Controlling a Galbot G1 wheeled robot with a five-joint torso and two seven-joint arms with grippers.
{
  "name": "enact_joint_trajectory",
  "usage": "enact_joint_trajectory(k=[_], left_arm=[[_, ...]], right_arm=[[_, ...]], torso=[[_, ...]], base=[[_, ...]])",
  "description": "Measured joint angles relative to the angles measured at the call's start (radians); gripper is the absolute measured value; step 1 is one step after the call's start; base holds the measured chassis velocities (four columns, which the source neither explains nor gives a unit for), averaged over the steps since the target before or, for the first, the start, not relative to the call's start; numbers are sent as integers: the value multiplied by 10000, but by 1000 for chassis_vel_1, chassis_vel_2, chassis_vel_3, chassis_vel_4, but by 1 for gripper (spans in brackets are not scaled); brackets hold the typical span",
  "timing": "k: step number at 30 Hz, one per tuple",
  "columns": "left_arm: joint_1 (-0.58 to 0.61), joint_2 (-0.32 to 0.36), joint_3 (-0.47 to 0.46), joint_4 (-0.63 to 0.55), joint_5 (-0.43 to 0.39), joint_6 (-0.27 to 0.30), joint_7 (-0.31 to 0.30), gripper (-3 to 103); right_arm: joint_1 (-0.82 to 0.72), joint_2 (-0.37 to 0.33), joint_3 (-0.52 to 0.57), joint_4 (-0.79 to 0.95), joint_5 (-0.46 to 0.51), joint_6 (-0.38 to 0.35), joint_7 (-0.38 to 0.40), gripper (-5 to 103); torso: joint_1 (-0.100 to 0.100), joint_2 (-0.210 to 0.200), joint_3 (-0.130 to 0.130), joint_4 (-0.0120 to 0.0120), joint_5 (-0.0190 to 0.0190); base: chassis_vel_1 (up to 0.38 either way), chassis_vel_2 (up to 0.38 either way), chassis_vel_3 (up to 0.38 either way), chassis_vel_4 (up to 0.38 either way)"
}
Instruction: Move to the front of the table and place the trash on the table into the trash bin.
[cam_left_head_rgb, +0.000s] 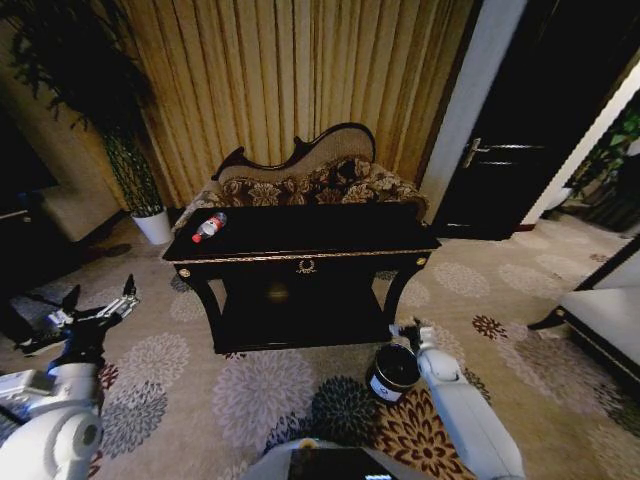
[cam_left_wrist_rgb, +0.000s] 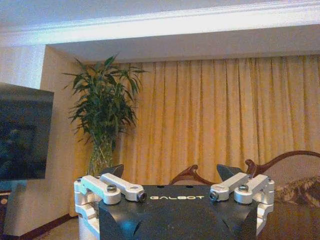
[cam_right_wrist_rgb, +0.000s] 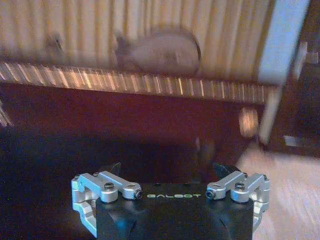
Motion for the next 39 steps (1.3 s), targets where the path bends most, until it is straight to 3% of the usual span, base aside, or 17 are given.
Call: enact_joint_trajectory(k=[7,11,18,34,39], left_arm=[[3,0,132,-150,114,153,-13,100],[-18,22,170,-290,114,232,-40,100],[94,50,132,-318,19,249,-60,100],[43,73,154,-432,-8,487,-130,100],[109,108,33,-544,-46,1063,-260,100]], right_arm=[[-832,-10,-105,3571,-113,-424,0,100],[-905,-25,-488,5277,530,-1034,-1,100],[-823,-38,-633,5528,1651,-1357,-1,100],[-879,98,-619,5239,1420,-1045,-3,100],[-944,39,-613,5261,1358,-1025,-3,100]], torso=[[-1,0,0,-3,5],[0,0,-1,-1,3],[-1,0,0,-1,7],[-1,0,-1,-3,6],[-1,0,0,-1,6]], base=[[0,0,0,0],[0,0,0,0],[0,0,0,0],[-7,12,10,-9],[-62,61,61,-62]])
